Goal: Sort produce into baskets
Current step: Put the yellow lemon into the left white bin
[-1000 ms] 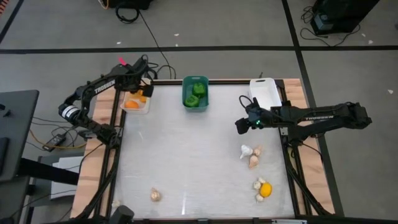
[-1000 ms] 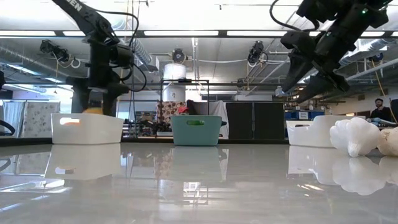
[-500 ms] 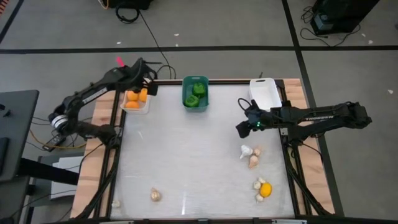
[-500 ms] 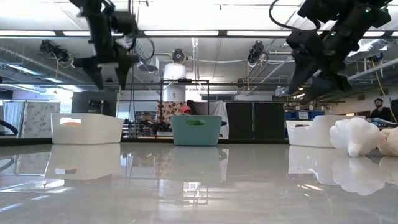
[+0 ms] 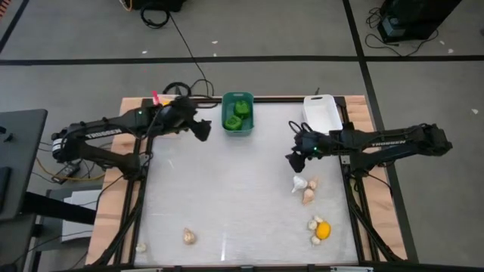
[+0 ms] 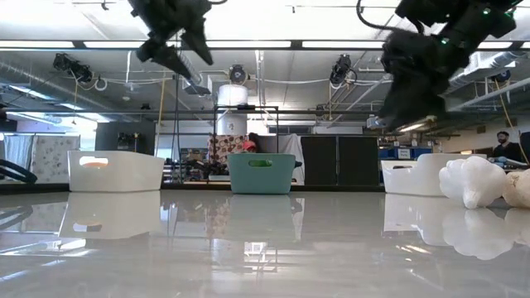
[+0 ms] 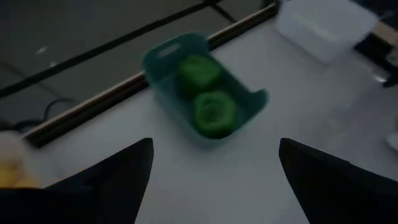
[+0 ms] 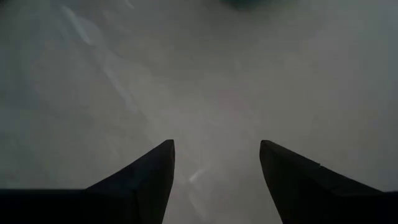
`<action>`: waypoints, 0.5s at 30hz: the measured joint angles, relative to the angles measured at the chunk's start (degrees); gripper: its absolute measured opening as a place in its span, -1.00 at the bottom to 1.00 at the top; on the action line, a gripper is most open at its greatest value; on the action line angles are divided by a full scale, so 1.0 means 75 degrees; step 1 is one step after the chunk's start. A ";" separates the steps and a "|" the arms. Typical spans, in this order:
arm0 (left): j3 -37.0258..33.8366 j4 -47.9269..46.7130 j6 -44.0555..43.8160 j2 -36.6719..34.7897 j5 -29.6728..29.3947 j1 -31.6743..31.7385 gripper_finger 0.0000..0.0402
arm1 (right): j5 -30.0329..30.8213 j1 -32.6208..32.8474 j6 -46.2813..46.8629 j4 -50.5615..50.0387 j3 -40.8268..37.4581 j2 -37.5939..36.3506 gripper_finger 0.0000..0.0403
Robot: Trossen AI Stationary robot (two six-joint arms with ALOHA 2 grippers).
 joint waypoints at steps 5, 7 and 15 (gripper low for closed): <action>-0.0012 0.0337 0.0611 0.0229 0.0280 -0.0088 0.76 | 0.0243 -0.0290 0.0400 0.1228 0.0000 -0.0002 0.12; -0.0012 0.0318 0.0940 0.0322 0.0371 -0.0039 0.76 | 0.0325 -0.0456 0.1010 0.1291 0.0000 -0.0001 0.09; -0.0012 0.1135 0.2825 0.0687 0.2552 0.0387 0.65 | -0.0053 -0.0369 0.2966 0.0541 0.0000 0.0000 0.05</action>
